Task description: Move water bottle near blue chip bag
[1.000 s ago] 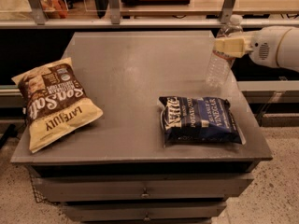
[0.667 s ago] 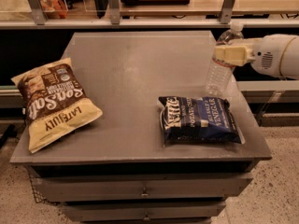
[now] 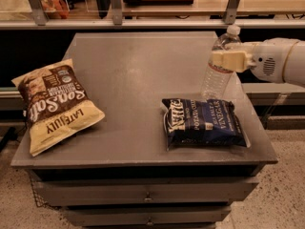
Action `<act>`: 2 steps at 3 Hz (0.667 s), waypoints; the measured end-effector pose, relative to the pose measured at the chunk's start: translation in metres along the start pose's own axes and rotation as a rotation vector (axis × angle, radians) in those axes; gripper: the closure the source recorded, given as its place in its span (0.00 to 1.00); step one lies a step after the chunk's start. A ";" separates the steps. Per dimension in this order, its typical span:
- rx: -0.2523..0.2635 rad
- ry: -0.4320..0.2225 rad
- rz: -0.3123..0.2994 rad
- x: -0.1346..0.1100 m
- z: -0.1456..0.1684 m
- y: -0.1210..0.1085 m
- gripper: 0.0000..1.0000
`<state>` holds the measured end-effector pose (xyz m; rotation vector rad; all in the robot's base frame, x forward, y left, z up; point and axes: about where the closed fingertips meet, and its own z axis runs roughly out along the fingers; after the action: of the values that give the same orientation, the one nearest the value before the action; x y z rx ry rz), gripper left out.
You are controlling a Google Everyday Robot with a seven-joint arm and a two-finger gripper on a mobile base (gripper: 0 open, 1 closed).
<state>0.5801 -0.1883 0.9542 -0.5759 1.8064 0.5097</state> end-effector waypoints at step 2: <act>-0.082 0.000 0.016 0.010 0.019 0.022 0.14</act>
Offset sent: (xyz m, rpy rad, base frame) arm -0.0023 0.0356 -0.0224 0.0538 0.0272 0.1028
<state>0.5783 -0.1614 0.9405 -0.6178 1.7982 0.5966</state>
